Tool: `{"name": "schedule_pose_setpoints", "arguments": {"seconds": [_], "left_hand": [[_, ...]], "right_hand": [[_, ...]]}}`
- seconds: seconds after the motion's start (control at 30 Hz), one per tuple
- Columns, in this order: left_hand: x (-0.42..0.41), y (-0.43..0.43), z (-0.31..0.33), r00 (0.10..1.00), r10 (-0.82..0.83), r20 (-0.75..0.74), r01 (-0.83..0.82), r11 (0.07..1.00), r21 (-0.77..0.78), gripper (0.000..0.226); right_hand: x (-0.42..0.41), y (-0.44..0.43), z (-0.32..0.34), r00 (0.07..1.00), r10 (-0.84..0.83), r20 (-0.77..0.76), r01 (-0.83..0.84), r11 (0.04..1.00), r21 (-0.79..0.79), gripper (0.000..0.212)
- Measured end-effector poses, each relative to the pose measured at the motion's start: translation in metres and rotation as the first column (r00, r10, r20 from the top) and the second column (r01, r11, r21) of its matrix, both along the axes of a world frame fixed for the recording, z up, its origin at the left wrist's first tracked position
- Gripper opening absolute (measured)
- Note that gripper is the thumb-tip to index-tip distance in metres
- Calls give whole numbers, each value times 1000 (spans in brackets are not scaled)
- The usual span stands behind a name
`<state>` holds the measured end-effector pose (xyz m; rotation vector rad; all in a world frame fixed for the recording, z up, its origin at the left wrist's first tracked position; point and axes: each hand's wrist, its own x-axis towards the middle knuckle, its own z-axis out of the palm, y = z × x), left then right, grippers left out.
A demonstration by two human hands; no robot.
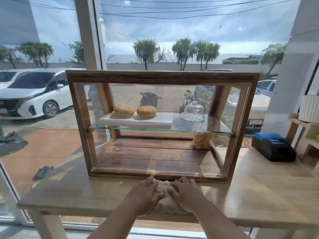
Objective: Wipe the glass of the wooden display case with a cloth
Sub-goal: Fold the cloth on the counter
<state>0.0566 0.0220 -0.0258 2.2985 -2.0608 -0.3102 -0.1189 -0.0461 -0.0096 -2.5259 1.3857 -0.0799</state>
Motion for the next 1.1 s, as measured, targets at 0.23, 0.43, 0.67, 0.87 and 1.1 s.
{"name": "schedule_pose_setpoints", "arguments": {"seconds": [0.23,0.43,0.67,0.87,1.1], "left_hand": [[5,4,-8,997,47,-60,-55,990,-130,118],[2,8,-3,918,378,-122,-394,906,-153,62],[-6,-2,19,630,376,-679,-442,893,84,34],[-64,-19,27,513,255,-820,-326,941,88,22],[-152,-56,14,562,194,-804,-276,960,39,22]], "right_hand": [[-13,-3,-14,978,-177,112,179,984,-14,42],[-7,-12,-10,867,-441,232,394,891,224,42],[-9,-19,-4,836,-476,273,355,848,393,40],[-66,-36,5,788,-551,274,406,800,443,56],[-164,-61,1,694,-669,265,564,734,378,35]]}}
